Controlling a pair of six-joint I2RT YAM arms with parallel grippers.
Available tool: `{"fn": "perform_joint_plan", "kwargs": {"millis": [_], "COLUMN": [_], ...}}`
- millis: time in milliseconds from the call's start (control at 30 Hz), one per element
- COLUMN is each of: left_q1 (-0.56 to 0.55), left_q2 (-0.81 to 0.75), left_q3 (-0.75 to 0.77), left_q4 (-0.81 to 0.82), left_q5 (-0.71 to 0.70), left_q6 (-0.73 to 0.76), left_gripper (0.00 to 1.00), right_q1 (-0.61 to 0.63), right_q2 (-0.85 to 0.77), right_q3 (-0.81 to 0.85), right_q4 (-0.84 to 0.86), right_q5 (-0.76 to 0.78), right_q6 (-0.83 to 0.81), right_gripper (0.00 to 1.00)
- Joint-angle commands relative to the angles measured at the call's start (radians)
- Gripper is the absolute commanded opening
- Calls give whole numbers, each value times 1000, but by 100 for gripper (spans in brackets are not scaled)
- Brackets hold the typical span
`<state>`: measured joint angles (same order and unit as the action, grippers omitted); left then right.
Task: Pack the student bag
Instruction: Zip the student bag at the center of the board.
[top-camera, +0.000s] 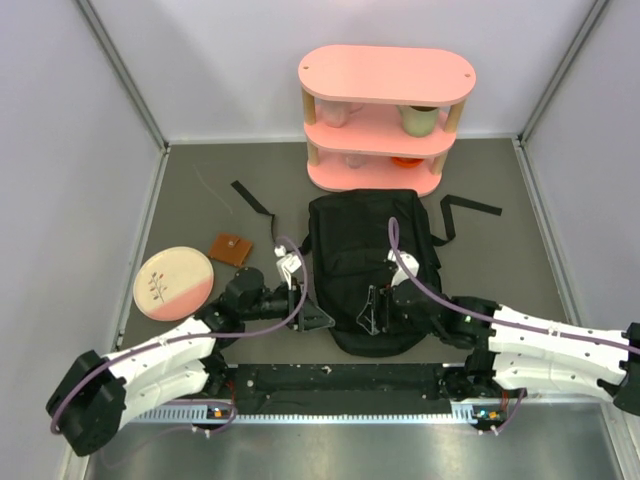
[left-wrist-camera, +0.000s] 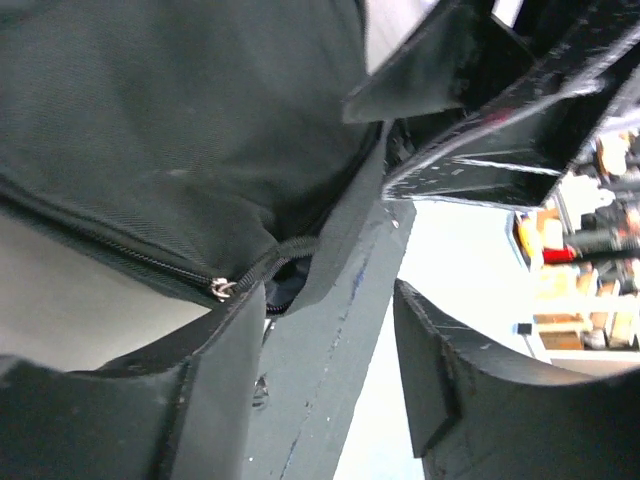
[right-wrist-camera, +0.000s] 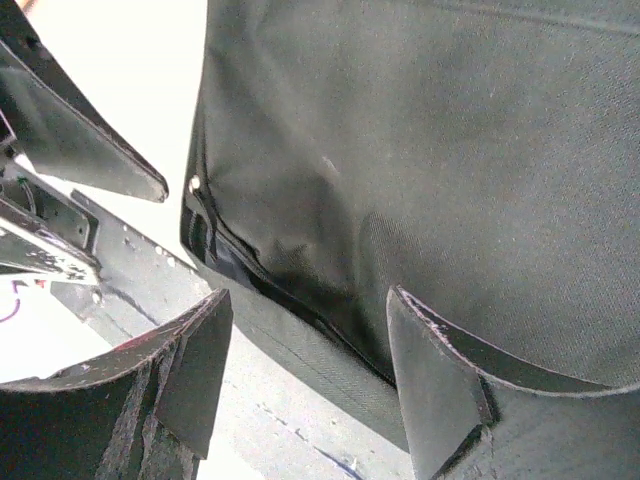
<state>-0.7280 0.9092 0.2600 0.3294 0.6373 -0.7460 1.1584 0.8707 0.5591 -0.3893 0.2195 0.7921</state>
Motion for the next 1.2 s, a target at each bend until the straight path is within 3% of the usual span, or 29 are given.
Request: {"fn": "perform_joint_plan", "kwargs": {"millis": [0,100,233,367,667,867,933,1167], "left_q1": [18,45,67,104,121,124,124,124], "left_q2": [-79,-130,-210,-184,106,229,273,353], "left_q3": [33,15,-7,-42,-44,19,30,33], "left_q4": [-151,-211,-309,-225,75,125,164,270], "left_q5": [-213,-298,-474,-433,-278,-205,-188,-148], "left_q6": [27,-6,-61,-82,-145,-142,-148,-191], "left_gripper": [61,65,82,87,84,80,77,65], "right_q1": [0,-2,-2,-2,-2,-2,-2,-3], "right_q2": [30,92,178,276,402,461,479,508], "right_q3": [79,128,185,190,226,249,255,262], "right_q4": [32,41,82,161,216,228,230,230], "right_q5": [98,64,-47,-130,-212,-215,-216,-215], "right_q6": [98,91,110,111,55,45,47,50], "right_gripper": [63,63,63,63,56,41,32,26]}}
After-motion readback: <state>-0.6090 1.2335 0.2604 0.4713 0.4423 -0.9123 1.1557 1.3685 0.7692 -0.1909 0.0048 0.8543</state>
